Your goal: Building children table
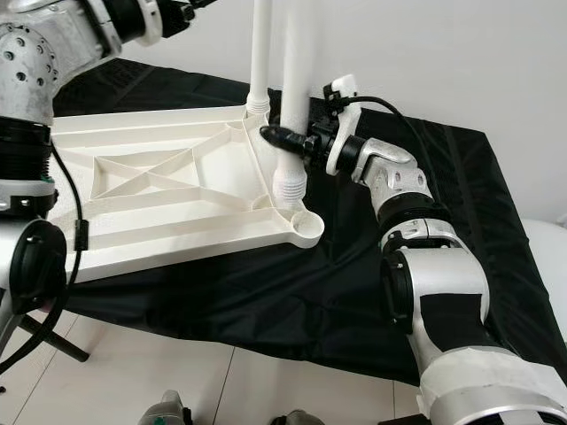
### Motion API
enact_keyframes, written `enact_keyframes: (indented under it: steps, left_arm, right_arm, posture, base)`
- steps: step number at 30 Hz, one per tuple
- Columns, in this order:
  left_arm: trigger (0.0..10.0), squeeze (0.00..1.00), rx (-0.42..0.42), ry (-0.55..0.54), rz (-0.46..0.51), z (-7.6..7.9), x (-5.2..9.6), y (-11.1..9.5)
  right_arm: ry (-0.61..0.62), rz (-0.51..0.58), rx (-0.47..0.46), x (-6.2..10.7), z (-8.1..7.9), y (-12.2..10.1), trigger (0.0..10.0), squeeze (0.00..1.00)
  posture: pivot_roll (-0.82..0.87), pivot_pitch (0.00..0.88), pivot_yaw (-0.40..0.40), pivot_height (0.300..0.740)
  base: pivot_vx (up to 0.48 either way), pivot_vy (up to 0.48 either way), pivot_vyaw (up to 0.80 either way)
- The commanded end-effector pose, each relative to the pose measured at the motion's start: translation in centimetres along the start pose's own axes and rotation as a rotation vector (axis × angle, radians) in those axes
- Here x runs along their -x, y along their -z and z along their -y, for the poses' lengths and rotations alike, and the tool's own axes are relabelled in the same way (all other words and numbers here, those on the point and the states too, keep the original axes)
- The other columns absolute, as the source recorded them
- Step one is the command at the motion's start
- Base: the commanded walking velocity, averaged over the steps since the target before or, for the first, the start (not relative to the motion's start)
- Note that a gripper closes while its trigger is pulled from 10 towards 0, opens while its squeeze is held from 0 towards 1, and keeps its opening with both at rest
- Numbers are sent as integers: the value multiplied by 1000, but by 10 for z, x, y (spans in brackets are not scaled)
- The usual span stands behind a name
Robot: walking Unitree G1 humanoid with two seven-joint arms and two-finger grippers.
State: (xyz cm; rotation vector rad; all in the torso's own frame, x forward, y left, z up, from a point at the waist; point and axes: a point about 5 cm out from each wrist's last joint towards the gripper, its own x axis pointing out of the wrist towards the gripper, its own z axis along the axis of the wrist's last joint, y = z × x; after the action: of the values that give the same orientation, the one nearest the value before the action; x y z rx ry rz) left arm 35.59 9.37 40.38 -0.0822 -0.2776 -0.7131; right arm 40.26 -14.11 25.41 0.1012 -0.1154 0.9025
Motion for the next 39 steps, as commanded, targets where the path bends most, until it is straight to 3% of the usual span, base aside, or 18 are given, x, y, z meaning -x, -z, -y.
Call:
enact_keyframes:
  steps: [1,3,5,7,11,22,26,28,33,39]
  left_arm:
    - [10000,0,-23,-36,-9,4,-5,13]
    - [10000,0,6,-102,-18,-9,-4,36]
    - [10000,0,6,-102,-18,-9,-4,36]
    - [10000,0,20,-203,-31,-28,7,52]
    - [10000,0,21,-271,-50,-36,15,68]
    - [10000,0,36,-397,-80,-43,32,104]
    - [10000,0,-7,-444,-133,-45,45,124]
    - [10000,0,-40,-482,-182,-42,57,144]
    - [10000,0,-106,-508,-223,-36,68,160]
    - [10000,0,-95,-590,-165,-33,89,167]
  right_arm:
    - [35,59,2,-2,1,-8,10000,0]
    - [111,83,29,-2,3,-7,10000,0]
    - [111,83,29,-2,3,-7,10000,0]
    - [178,101,45,-1,3,-2,10000,0]
    - [227,122,62,-1,1,3,10000,0]
    - [424,149,48,3,-2,26,10000,0]
    - [456,206,57,7,-3,25,10000,0]
    - [452,260,97,9,-11,24,10000,0]
    - [458,301,134,10,-20,27,10000,0]
    - [542,356,183,21,-31,33,10000,0]
  posture:
    - [62,0,-63,740]
    - [60,0,-61,740]
    - [60,0,-61,740]
    - [58,0,-65,740]
    - [59,0,-63,740]
    - [48,0,-60,740]
    - [45,0,-59,740]
    - [46,0,-64,740]
    - [47,0,-70,740]
    - [43,0,-72,740]
  base:
    - [0,0,0]
    - [0,0,0]
    - [0,0,0]
    - [0,0,0]
    - [0,0,0]
    - [0,0,0]
    - [0,0,0]
    - [0,0,0]
    - [0,0,0]
    - [0,0,0]
